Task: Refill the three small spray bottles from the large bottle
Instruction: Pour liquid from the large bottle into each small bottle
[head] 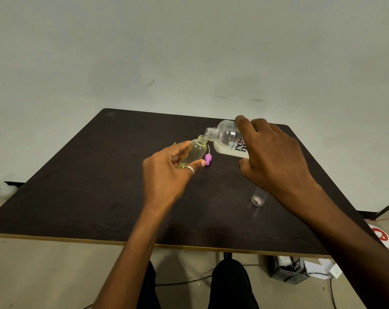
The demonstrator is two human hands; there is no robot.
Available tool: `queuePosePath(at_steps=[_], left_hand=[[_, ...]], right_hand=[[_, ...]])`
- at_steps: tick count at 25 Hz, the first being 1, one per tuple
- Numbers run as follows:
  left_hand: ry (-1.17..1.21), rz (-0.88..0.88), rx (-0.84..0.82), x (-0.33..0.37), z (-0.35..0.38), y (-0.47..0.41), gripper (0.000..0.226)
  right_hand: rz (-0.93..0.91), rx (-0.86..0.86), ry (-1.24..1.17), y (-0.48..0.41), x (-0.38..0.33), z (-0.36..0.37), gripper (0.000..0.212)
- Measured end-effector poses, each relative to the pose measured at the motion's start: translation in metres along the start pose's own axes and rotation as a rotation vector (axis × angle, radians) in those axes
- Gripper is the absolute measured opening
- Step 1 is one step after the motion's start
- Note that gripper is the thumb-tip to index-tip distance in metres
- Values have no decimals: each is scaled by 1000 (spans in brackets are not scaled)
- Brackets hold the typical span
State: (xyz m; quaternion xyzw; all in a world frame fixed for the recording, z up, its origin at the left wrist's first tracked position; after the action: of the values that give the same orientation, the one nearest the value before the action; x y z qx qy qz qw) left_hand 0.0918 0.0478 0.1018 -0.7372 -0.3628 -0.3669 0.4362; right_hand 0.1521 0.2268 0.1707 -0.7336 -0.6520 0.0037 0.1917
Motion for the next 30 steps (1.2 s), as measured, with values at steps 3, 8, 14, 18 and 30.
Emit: queuePosePath(at_steps=[3, 8, 14, 18, 30], left_hand=[[6, 2, 4, 0, 0, 0, 59], [3, -2, 3, -1, 0, 0, 59], [-15, -14, 18, -5, -1, -1, 58], [-14, -23, 21, -5, -1, -1, 58], [-21, -30, 30, -5, -2, -1, 57]], right_hand=[[-4, 1, 4, 0, 0, 0, 71], [-7, 4, 9, -1, 0, -2, 71], [-11, 4, 11, -3, 0, -1, 71], [-16, 8, 20, -4, -1, -1, 71], [-23, 18, 40, -5, -1, -3, 71]])
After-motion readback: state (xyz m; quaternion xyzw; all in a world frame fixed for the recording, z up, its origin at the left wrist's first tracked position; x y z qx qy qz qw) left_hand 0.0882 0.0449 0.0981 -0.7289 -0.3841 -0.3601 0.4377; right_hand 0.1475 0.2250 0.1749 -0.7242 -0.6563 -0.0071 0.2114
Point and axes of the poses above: each hand's wrist, its own y-axis away from the middle knuckle, its own z-axis out of the palm, x = y × z, the point moved 4 cm from there along -y, towards the middle knuckle, and after that the axes turned 15 degrees about -x, right-handed, at the moved point
